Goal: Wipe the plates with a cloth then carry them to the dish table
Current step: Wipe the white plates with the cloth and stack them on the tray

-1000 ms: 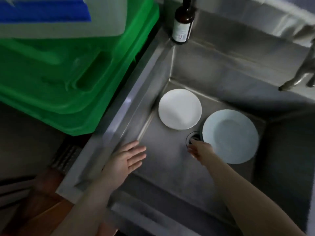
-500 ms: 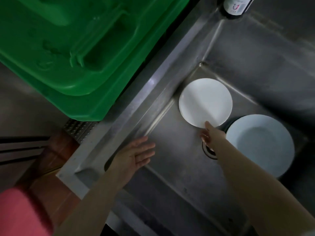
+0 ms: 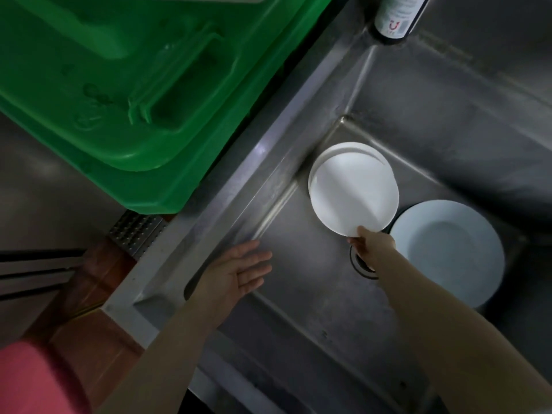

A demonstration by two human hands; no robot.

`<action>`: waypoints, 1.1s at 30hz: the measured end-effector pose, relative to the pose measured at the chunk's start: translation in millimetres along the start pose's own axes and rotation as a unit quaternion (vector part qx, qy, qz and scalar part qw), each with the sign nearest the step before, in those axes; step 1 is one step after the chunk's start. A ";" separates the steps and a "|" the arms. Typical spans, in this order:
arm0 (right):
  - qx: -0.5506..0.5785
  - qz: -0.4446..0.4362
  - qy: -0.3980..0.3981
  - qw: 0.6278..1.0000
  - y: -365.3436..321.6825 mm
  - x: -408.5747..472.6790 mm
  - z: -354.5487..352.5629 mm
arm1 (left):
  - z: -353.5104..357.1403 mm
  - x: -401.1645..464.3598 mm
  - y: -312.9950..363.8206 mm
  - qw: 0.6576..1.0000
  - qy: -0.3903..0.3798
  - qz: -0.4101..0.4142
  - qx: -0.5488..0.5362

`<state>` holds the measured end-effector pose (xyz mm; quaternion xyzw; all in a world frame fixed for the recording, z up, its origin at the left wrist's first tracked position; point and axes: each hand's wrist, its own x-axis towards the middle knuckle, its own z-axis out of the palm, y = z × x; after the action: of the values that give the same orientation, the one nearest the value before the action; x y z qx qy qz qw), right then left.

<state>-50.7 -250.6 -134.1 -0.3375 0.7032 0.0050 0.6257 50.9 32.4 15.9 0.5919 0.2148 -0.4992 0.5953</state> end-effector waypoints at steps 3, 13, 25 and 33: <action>0.068 0.024 -0.025 0.997 5.6 -12.3 -8.9 | 0.6 -4.9 4.1 1.000 -0.005 0.008 0.011; 0.079 -0.092 -0.079 0.990 28.1 -71.4 -40.9 | -5.9 -25.4 15.1 0.995 -0.058 0.066 0.057; 0.021 -0.425 -0.038 0.904 23.6 -261.7 -71.0 | -10.7 -72.5 60.9 0.940 -0.107 0.243 0.213; 0.043 -0.567 0.062 0.820 52.6 -361.4 -79.5 | -0.8 -124.7 83.3 0.862 -0.179 0.418 0.226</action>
<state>-149.6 -74.8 180.5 -0.6488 0.4248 -0.4017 0.4871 70.8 59.0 162.1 0.6450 -0.2811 -0.3358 0.6262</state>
